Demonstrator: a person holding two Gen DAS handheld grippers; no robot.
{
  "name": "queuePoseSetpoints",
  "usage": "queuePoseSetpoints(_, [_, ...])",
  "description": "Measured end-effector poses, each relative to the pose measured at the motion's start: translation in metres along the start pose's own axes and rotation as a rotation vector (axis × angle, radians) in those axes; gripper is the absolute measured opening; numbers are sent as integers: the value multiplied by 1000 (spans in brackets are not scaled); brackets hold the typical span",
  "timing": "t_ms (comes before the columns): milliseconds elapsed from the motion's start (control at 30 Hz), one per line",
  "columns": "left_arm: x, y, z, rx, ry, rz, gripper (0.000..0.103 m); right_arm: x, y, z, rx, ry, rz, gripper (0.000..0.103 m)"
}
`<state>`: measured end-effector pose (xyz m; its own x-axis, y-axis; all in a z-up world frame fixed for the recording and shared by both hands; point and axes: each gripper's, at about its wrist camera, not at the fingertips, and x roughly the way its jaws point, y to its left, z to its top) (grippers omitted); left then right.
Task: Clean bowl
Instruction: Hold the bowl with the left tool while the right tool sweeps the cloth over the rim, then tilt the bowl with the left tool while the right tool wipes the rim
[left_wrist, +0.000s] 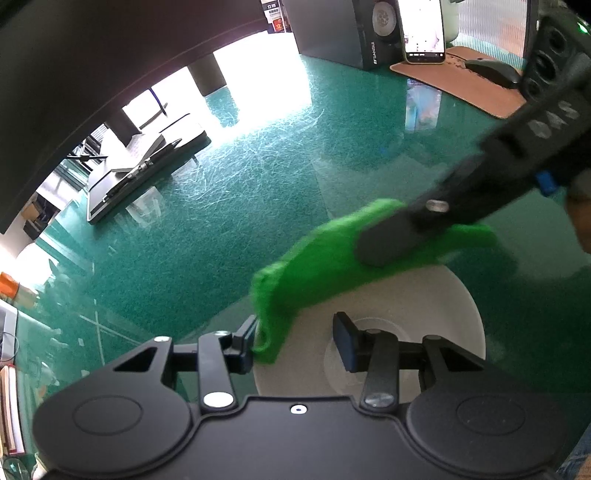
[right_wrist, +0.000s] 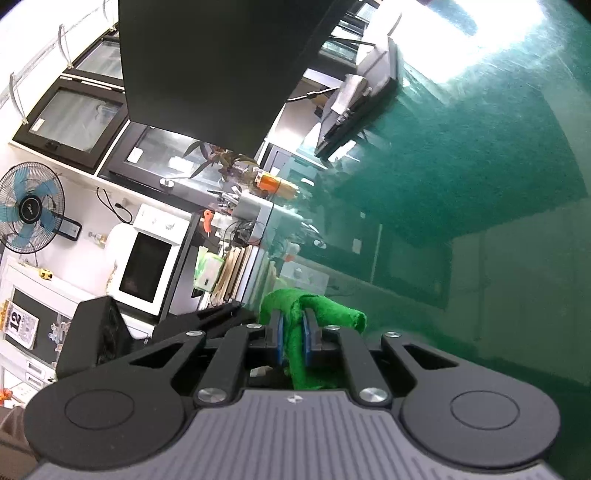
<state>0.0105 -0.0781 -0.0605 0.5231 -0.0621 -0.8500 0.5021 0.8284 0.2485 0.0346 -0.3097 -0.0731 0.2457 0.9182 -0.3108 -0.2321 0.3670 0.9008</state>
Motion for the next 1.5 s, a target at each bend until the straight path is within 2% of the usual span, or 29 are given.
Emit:
queuePoseSetpoints(200, [0, 0, 1, 9, -2, -5, 41, -23, -5, -17, 61, 0, 26, 7])
queuePoseSetpoints(567, [-2, -1, 2, 13, 4, 0, 41, 22, -8, 13, 58, -14, 52, 7])
queuePoseSetpoints(867, [-1, -1, 2, 11, 3, -7, 41, -20, -12, -19, 102, -2, 59, 7])
queuePoseSetpoints(1033, [-1, -1, 3, 3, 5, -4, 41, -9, -15, -12, 134, -38, 63, 7])
queuePoseSetpoints(1100, [0, 4, 6, -37, 27, -18, 41, 1, -13, -6, 125, -42, 67, 7])
queuePoseSetpoints(1133, [1, 6, 8, -63, 41, -27, 40, 6, -9, -3, 117, -45, 74, 13])
queuePoseSetpoints(1200, [-2, 17, 7, -173, 63, -47, 43, 15, -2, 5, 103, -51, 89, 13])
queuePoseSetpoints(1233, [-6, 21, 5, -223, 55, -40, 50, 19, 1, 8, 95, -54, 96, 13])
queuePoseSetpoints(1300, [-16, 29, -4, -323, 37, -30, 71, 20, 13, 12, 54, -69, 105, 12])
queuePoseSetpoints(1367, [-22, 31, -11, -390, 37, -37, 71, 15, 26, 10, -15, -108, 69, 13])
queuePoseSetpoints(1433, [-25, 29, -18, -427, 51, -39, 68, 12, 35, 7, -96, -148, -19, 13])
queuePoseSetpoints(1467, [-24, 27, -19, -429, 57, -42, 55, 12, 38, 6, -134, -155, -63, 13])
queuePoseSetpoints(1500, [-22, 24, -20, -428, 70, -45, 33, 14, 39, 4, -166, -145, -102, 13])
